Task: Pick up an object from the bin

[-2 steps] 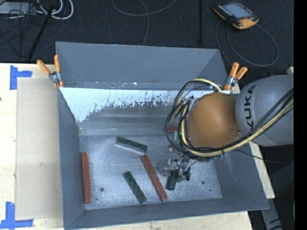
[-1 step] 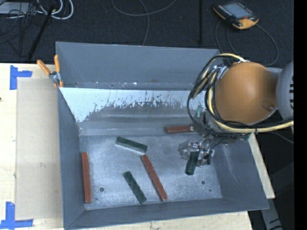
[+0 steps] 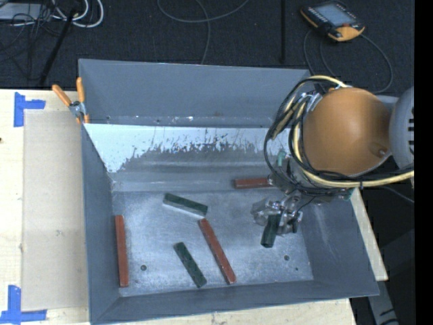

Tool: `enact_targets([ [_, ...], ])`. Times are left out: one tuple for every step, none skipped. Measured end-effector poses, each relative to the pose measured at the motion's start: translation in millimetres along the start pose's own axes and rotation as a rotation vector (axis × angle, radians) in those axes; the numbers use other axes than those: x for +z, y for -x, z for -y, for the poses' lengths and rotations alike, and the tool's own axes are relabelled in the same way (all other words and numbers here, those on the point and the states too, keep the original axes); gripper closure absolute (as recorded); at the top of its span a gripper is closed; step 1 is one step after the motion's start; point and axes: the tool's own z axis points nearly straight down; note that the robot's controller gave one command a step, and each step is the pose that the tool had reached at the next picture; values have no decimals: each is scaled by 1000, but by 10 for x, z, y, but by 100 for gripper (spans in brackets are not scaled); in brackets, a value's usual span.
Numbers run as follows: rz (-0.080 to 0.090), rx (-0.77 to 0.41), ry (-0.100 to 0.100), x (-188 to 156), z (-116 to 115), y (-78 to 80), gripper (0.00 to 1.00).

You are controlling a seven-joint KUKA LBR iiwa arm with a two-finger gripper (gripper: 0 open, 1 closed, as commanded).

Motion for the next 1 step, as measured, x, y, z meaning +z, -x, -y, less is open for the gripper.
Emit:
enact_targets([
  [-3, -12, 8, -348, 6, 27, 100],
])
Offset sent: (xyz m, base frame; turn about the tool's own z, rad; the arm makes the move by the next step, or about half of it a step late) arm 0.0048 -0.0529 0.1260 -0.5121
